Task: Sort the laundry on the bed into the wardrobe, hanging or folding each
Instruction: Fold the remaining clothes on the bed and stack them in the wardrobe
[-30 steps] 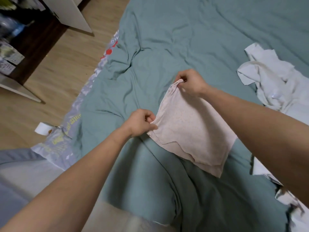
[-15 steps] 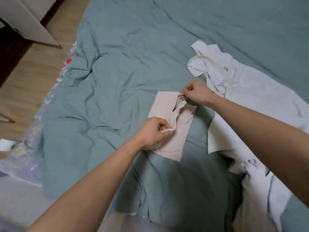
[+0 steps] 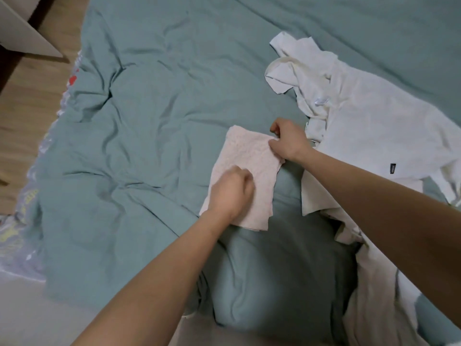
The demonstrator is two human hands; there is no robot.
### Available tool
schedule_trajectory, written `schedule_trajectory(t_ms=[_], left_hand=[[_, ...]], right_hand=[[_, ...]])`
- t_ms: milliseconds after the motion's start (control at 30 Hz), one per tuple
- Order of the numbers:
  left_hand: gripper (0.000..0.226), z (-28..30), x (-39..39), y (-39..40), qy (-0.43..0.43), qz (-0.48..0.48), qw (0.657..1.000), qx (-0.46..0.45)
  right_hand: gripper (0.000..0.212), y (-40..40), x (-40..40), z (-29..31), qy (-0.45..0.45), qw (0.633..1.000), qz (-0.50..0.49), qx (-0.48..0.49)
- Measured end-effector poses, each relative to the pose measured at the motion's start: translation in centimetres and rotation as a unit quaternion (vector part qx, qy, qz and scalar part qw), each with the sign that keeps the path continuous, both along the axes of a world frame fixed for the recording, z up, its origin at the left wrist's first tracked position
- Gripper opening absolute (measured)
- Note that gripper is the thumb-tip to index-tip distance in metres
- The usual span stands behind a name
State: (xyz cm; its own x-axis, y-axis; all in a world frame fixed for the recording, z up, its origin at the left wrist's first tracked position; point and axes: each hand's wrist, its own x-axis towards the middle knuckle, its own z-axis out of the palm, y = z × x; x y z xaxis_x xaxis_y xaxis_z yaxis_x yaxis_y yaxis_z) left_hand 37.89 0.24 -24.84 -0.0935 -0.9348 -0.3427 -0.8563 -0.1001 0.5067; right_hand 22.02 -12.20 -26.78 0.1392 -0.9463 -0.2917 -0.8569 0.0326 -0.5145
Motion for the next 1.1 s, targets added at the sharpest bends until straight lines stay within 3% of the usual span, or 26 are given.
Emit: schedule_trajectory(t_ms=[67, 167, 300, 367, 467, 533, 633, 733, 833, 900, 967, 1100], left_hand=[[0.025, -0.1, 1.2, -1.6, 0.018, 0.097, 0.991, -0.086], [0.034, -0.6, 3.3, -5.4, 0.027, 0.102, 0.990, -0.095], [0.043, -0.8, 4.7, -11.3, 0.035, -0.063, 0.995, -0.067], [0.044, -0.8, 5.1, -13.5, 0.041, -0.166, 0.985, -0.007], [0.036, -0.3, 5.5, -15.8, 0.035, -0.222, 0.968, 0.111], [0.027, 0.3, 5.5, -17.0, -0.021, -0.276, 0.950, 0.142], [0.028, 1.2, 5.2, -18.6, -0.173, -0.355, 0.916, 0.073], [0.030, 1.0, 4.1, -18.2, -0.159, -0.272, 0.949, -0.001], [0.042, -0.6, 4.0, -15.0, -0.011, -0.043, 0.999, -0.006], [0.044, -1.7, 4.9, -12.4, 0.015, 0.095, 0.995, 0.041], [0.040, -2.6, 5.8, -10.1, 0.034, 0.139, 0.981, 0.131], [0.024, -1.5, 6.3, -8.1, 0.267, 0.208, 0.916, 0.214]], right_hand=[[0.028, 0.0, 0.8, 0.0, 0.001, 0.999, 0.033, 0.015], [0.036, -0.4, 1.5, -0.1, 0.028, 0.996, 0.059, 0.067], [0.028, -1.2, 1.5, 0.1, 0.045, 0.992, 0.077, 0.088], [0.024, -1.3, 1.5, 0.1, 0.013, 0.993, 0.075, 0.091], [0.033, -1.2, 1.9, 0.1, -0.016, 0.991, 0.078, 0.110], [0.039, -1.5, 2.3, 0.3, -0.021, 0.989, 0.086, 0.118], [0.048, -2.0, 2.7, 0.4, 0.005, 0.989, 0.118, 0.085], [0.046, -2.6, 2.5, -0.1, 0.047, 0.991, 0.092, 0.081], [0.037, -3.1, 2.8, -0.1, 0.086, 0.987, 0.086, 0.106], [0.038, -3.3, 3.5, 0.2, 0.059, 0.987, 0.081, 0.129], [0.047, -3.3, 4.5, 0.5, 0.017, 0.987, 0.071, 0.144], [0.044, -2.8, 6.0, 1.4, -0.069, 0.981, 0.065, 0.171]])
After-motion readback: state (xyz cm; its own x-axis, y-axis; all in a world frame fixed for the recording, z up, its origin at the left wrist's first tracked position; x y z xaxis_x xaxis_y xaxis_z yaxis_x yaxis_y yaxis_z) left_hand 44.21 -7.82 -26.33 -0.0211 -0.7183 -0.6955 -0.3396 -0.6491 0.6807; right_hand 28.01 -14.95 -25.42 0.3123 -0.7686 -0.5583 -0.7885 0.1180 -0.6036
